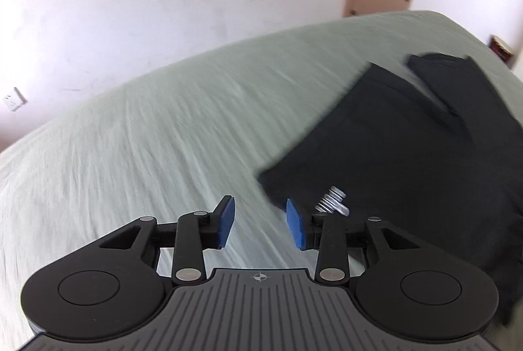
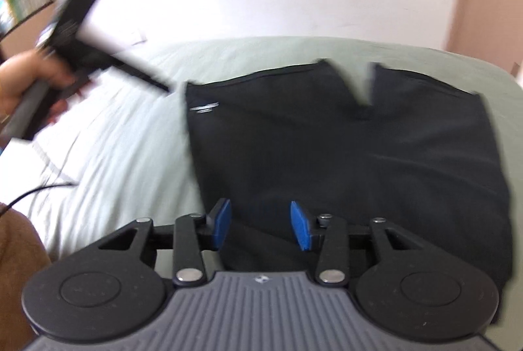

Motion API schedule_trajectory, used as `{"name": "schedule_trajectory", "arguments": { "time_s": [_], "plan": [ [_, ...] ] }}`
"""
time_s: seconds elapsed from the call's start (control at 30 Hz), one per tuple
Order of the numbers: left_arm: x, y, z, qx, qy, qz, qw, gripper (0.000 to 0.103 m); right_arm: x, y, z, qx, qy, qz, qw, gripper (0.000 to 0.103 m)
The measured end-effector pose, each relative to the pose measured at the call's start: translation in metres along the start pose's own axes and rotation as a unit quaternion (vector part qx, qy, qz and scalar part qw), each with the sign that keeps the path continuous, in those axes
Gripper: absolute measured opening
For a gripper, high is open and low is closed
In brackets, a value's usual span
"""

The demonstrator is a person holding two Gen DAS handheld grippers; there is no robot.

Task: Fold clothes
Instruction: 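Release both grippers and smooth the shorts flat on the bed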

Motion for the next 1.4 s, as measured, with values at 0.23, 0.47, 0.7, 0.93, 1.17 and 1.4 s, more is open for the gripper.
{"name": "schedule_trajectory", "arguments": {
  "time_s": [0.23, 0.47, 0.7, 0.93, 1.17, 1.4],
  "plan": [
    [-0.031, 0.09, 0.093, 0.036, -0.085, 0.1, 0.9907, 0.034, -0.045, 0.108, 0.067, 0.159, -0.013, 0.034, 0.987, 0.044],
    [-0.043, 0.147, 0.163, 0.048, -0.123, 0.129, 0.9828, 0.034, -0.058, 0.15, 0.114, 0.196, -0.043, 0.077, 0.977, 0.044],
    [-0.042, 0.182, 0.181, 0.024, -0.105, 0.123, 0.9866, 0.034, -0.074, 0.178, 0.155, 0.208, -0.059, 0.1, 0.971, 0.044],
    [-0.043, 0.202, 0.186, 0.002, -0.075, 0.082, 0.9939, 0.034, -0.074, 0.187, 0.17, 0.213, -0.047, 0.083, 0.972, 0.044],
    [-0.039, 0.213, 0.194, -0.017, -0.056, 0.055, 0.9968, 0.033, -0.071, 0.171, 0.161, 0.201, -0.027, 0.041, 0.978, 0.044],
    [-0.034, 0.213, 0.199, -0.032, -0.043, 0.039, 0.9978, 0.033, -0.072, 0.146, 0.145, 0.165, -0.011, -0.002, 0.986, 0.044]
  ]
}}
Point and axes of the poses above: each gripper's, at about its wrist camera, not at the fingertips, and x roughly the way its jaws point, y to its right, z to its underside, the point moved 10 cm from there along x, roughly the way its jaws point, and after that the axes turned 15 degrees about -x, right-handed, at the moved point
